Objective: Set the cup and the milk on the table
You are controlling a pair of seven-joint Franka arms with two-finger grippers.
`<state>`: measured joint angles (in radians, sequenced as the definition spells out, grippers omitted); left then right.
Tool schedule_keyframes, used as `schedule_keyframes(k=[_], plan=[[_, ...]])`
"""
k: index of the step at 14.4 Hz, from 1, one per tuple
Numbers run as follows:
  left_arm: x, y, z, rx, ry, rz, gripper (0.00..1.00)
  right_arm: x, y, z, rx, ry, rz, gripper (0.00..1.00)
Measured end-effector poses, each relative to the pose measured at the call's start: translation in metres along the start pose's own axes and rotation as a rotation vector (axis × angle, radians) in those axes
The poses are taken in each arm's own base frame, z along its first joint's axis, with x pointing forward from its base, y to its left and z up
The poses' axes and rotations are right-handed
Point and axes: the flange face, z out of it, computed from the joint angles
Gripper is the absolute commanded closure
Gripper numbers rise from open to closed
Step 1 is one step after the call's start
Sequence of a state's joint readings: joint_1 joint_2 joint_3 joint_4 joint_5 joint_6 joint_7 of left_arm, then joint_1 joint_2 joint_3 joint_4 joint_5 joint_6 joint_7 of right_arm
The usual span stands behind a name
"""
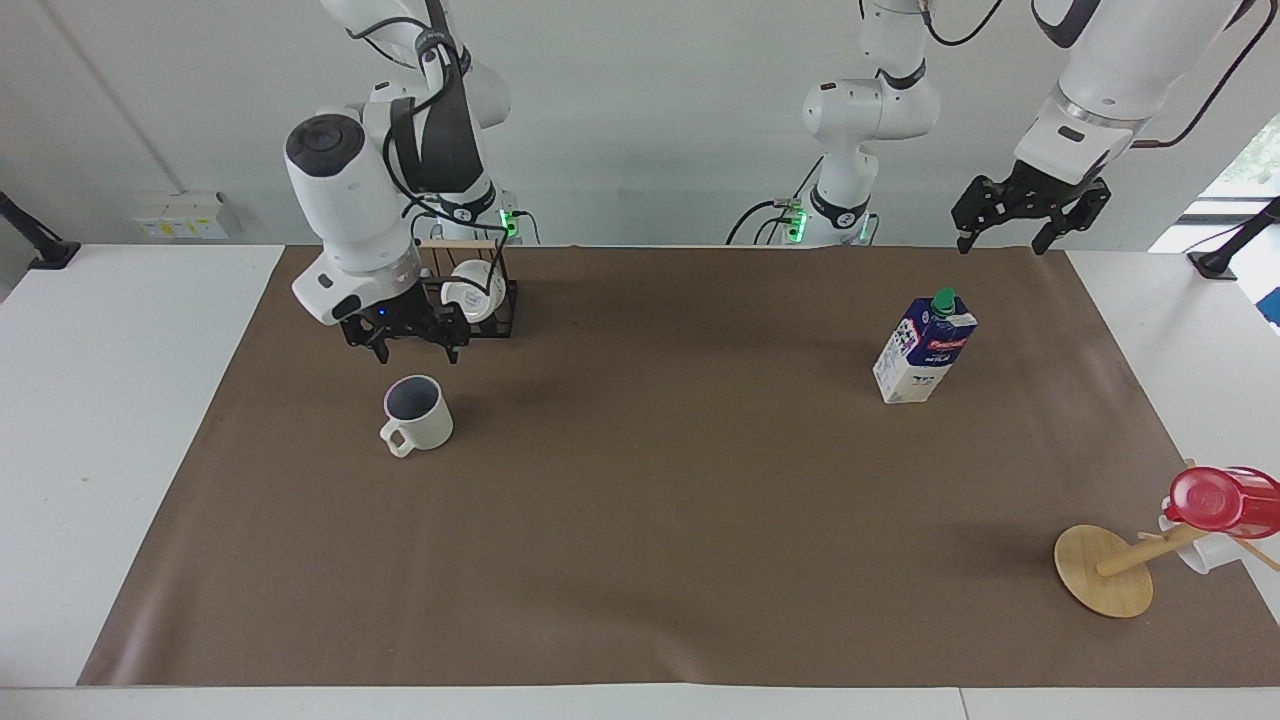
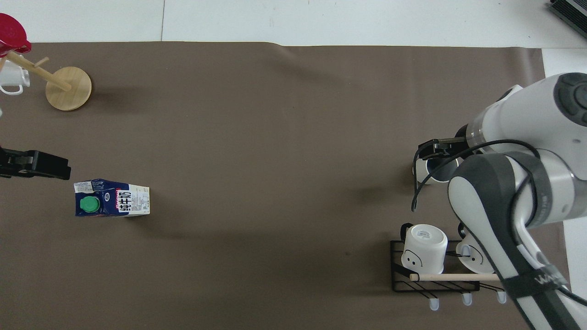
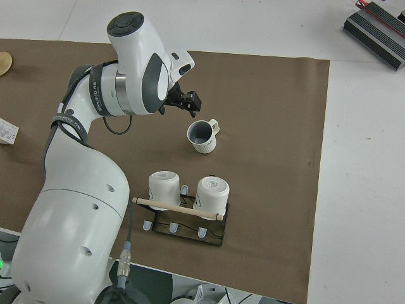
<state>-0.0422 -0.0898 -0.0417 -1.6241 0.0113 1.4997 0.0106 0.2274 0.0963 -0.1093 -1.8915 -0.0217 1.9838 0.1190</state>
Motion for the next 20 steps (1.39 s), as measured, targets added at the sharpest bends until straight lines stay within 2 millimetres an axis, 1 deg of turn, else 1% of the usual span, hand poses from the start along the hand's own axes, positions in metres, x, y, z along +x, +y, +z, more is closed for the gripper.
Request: schedule_keyframes(k=[2,4,6,9,12,14,16,18,19,20], plan=[[0.0,0.0,0.0,0.0,0.0,0.0,0.0,0.0,-0.002,0.032,-0.004,-0.012,-0.015,0.0],[0.0,0.0,0.0,0.0,0.0,0.0,0.0,-0.002,-0.002,0.058,-0.005,-0.008,-0.017,0.0],[0.0,0.0,0.0,0.0,0.0,0.0,0.0,-0.005,-0.001,0.076,-0.007,-0.019,-0.017,0.0],[0.0,0.0,0.0,0.0,0.0,0.0,0.0,-0.01,0.001,0.091,-0.009,-0.032,-0.015,0.0],[0.0,0.0,0.0,0.0,0.0,0.0,0.0,-0.012,0.005,0.114,-0.011,-0.033,-0.008,0.0],[0.0,0.0,0.0,0.0,0.0,0.0,0.0,-0.012,0.007,0.122,-0.013,-0.044,-0.004,0.38],[0.0,0.0,0.0,0.0,0.0,0.0,0.0,-0.012,0.007,0.123,-0.013,-0.045,-0.004,0.56],[0.0,0.0,0.0,0.0,0.0,0.0,0.0,-0.012,0.007,0.123,-0.013,-0.045,-0.004,0.69],[0.0,0.0,0.0,0.0,0.0,0.0,0.0,-0.012,0.007,0.122,-0.013,-0.044,-0.004,0.83],[0.0,0.0,0.0,0.0,0.0,0.0,0.0,-0.011,0.007,0.121,-0.013,-0.042,-0.004,1.0]])
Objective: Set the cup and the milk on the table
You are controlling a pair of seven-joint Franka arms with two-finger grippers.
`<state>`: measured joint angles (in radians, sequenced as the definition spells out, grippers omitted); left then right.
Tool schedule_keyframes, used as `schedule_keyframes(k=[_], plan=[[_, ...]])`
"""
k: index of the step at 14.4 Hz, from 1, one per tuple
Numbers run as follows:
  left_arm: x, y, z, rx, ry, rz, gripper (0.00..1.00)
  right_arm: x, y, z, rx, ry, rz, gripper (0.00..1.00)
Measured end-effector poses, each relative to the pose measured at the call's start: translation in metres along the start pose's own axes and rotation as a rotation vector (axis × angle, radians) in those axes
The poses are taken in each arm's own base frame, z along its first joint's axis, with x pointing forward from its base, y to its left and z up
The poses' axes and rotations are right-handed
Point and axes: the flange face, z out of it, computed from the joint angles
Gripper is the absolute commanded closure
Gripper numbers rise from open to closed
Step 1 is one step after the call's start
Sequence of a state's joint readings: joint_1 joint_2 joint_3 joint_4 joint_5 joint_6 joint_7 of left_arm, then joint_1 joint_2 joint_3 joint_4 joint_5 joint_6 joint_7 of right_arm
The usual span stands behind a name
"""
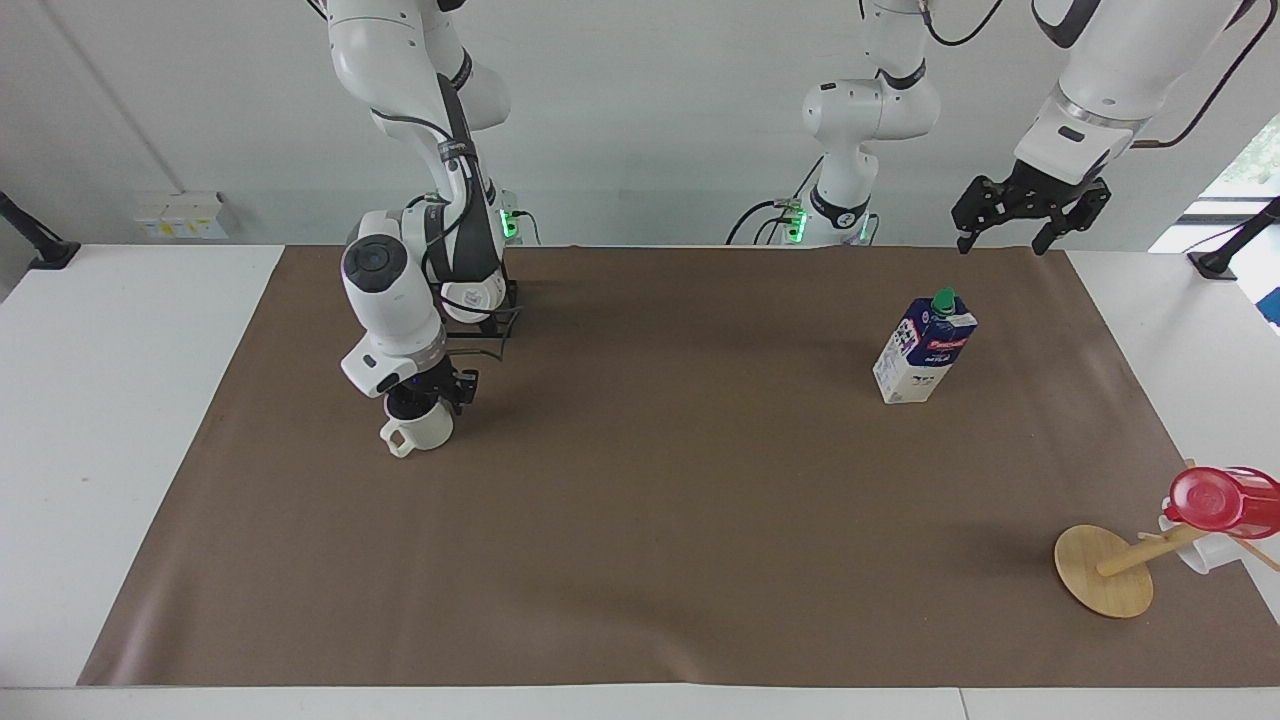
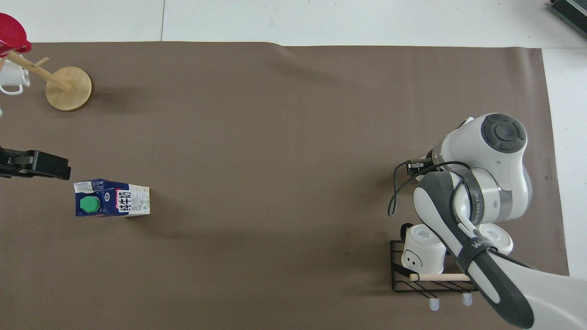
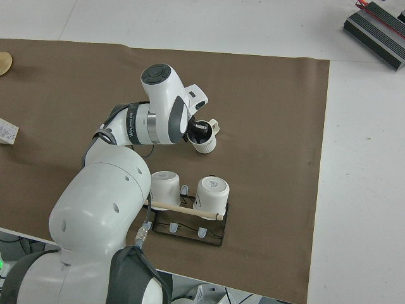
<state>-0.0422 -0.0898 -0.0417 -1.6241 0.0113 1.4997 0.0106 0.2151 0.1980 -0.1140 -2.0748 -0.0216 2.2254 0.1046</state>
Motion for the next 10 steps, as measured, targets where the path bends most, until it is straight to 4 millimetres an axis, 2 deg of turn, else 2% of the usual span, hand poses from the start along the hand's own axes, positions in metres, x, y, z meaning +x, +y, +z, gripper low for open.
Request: schedule_keyframes(k=[6,8,10], plan=[[0.0,0.0,0.0,0.0,0.001,0.0,0.0,0.006,0.0,-0.016,0.024,0.03,0.067,1.0],[-0.001,0.0,-0.001,0.0,0.002,0.0,0.0,0.012,-0.001,-0.03,0.027,0.043,0.095,1.0],[-0.001,0.0,-0.001,0.0,0.003,0.0,0.0,0.016,-0.005,-0.053,0.026,0.025,0.115,1.0]])
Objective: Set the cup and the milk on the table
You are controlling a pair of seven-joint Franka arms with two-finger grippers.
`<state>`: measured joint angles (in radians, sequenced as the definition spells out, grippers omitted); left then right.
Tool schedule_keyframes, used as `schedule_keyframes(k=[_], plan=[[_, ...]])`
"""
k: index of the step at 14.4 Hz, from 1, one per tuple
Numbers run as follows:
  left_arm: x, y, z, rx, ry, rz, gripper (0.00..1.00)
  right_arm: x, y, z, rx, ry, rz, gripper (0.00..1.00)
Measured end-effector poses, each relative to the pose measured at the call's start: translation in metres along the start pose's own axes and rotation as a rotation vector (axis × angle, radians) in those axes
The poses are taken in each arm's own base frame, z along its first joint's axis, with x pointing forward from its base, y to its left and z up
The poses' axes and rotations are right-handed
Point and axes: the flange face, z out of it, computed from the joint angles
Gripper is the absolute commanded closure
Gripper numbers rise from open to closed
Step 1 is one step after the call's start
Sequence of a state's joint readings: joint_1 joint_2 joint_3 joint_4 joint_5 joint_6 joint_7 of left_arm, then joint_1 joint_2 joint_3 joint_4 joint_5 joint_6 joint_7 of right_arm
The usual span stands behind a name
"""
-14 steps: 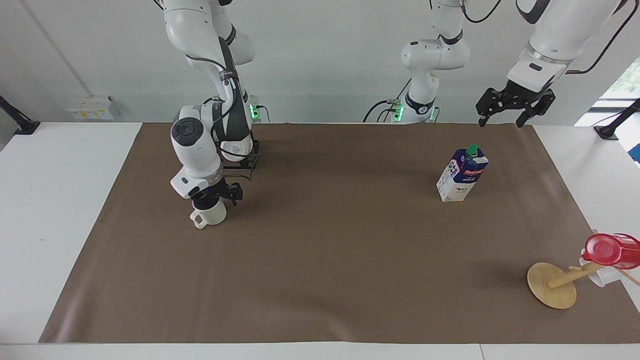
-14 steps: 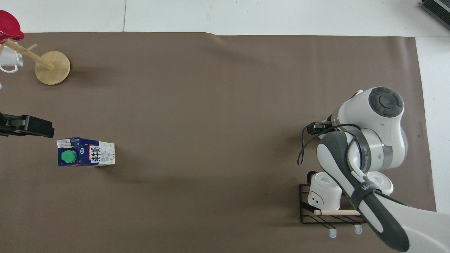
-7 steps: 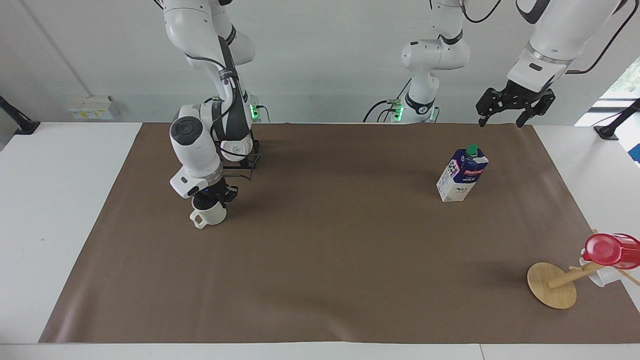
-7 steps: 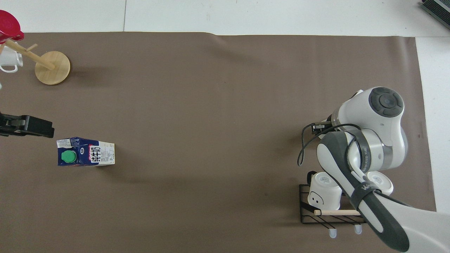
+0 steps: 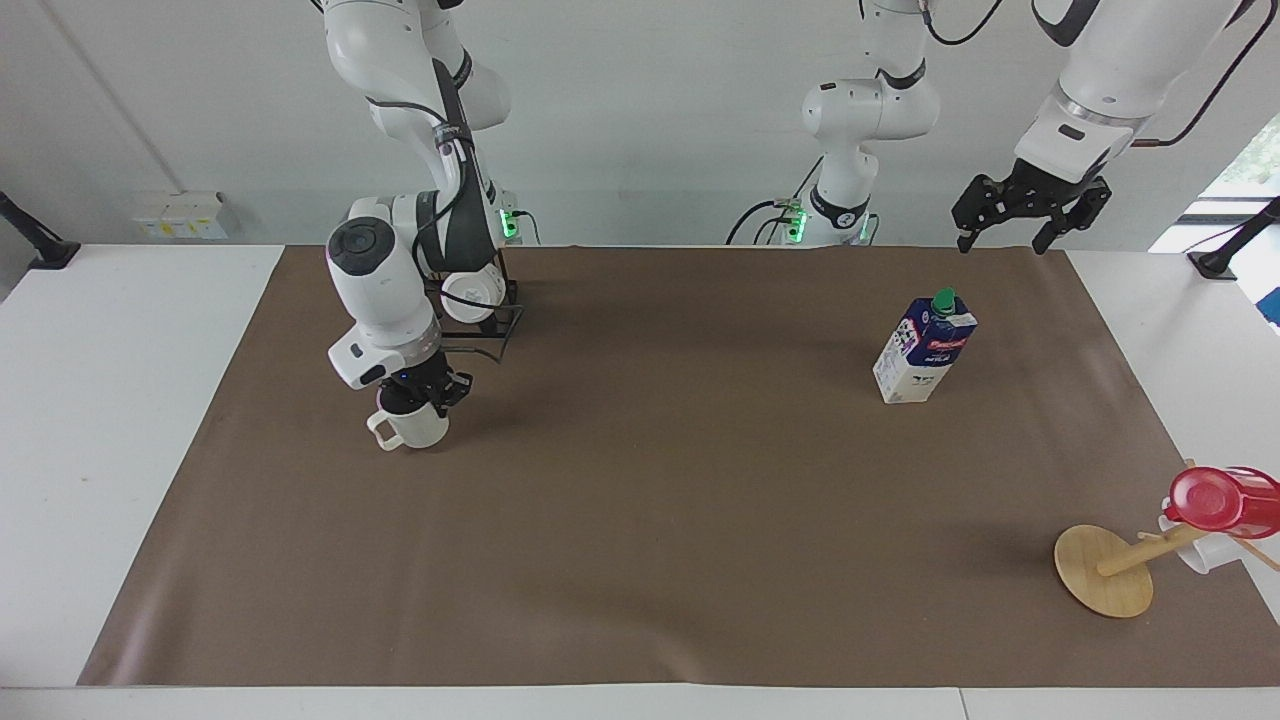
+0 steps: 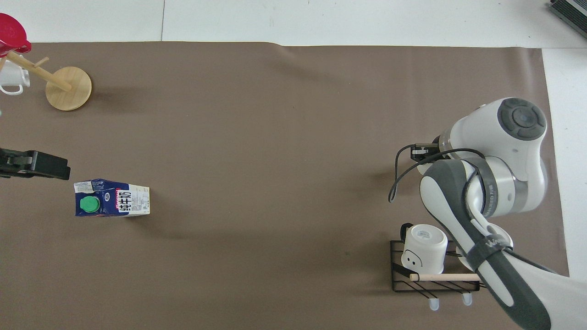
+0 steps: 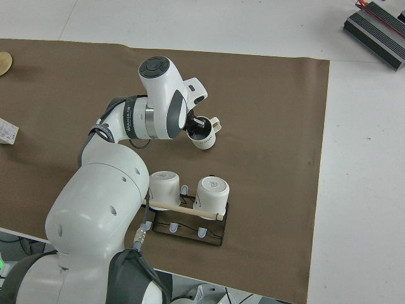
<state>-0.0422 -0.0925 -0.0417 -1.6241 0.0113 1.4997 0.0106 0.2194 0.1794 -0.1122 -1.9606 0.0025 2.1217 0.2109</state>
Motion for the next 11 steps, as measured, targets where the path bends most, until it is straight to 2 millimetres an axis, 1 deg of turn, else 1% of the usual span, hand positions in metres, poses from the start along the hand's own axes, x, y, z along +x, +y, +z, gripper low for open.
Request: schedule_keyframes(k=[3,5,8,11], plan=[[0.0,0.0,0.0,0.0,0.0,0.0,0.0,0.001,-0.017,-0.038,-0.005,-0.028,-0.023,1.0],[0.0,0.0,0.0,0.0,0.0,0.0,0.0,-0.002,-0.038,-0.055,-0.009,-0.039,-0.058,1.0],[0.0,0.0,0.0,0.0,0.001,0.0,0.0,-0.013,-0.078,-0.071,-0.011,-0.039,-0.084,1.0],[0.0,0.0,0.0,0.0,0.0,0.0,0.0,-0.028,-0.118,-0.074,-0.011,-0.033,-0.1,1.0]])
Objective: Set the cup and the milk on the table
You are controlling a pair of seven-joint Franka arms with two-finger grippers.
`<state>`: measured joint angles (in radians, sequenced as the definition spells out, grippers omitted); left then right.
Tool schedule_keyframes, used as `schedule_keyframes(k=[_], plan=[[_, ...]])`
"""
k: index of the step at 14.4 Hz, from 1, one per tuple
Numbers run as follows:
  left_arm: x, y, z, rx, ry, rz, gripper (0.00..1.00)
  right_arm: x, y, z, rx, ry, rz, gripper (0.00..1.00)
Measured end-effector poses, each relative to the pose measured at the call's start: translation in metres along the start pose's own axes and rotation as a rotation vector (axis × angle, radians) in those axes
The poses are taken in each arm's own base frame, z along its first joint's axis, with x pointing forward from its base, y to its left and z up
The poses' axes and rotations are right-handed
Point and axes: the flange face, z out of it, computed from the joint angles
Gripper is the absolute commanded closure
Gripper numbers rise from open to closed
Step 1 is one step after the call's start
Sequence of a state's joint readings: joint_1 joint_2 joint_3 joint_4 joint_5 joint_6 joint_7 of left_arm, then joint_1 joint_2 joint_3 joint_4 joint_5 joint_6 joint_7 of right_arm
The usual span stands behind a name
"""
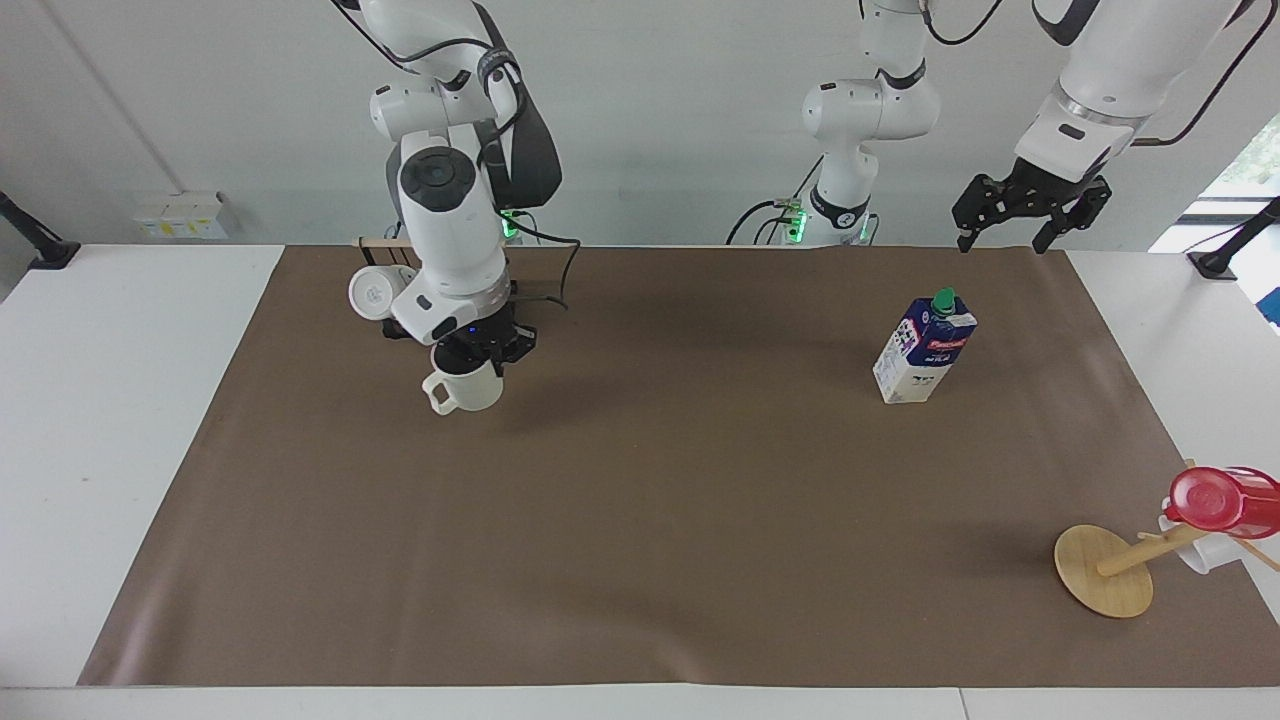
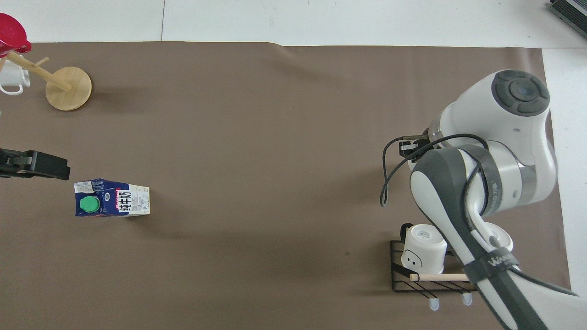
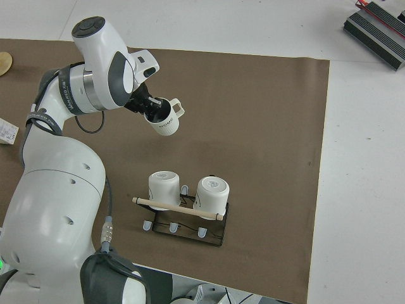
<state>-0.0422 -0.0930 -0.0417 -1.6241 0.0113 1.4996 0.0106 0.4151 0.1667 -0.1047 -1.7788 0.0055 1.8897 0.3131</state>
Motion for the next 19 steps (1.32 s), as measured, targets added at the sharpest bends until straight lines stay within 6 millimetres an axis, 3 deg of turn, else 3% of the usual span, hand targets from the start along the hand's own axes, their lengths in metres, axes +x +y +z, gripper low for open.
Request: schedule_keyframes(k=[7,14,19], plan=[[0.0,-0.003,0.0,0.0,-0.001,-0.005,0.0,-0.026,-0.086,0.011,0.047,0.001,-0.026,1.0],[0.0,-0.008,0.0,-0.001,-0.001,-0.014,0.0,-0.049,-0.176,0.06,0.055,0.039,0.022,1.0],[0.001,-0.023,0.026,-0.002,-0.03,-0.041,0.0,-0.056,-0.199,0.095,0.047,0.039,0.001,1.0]])
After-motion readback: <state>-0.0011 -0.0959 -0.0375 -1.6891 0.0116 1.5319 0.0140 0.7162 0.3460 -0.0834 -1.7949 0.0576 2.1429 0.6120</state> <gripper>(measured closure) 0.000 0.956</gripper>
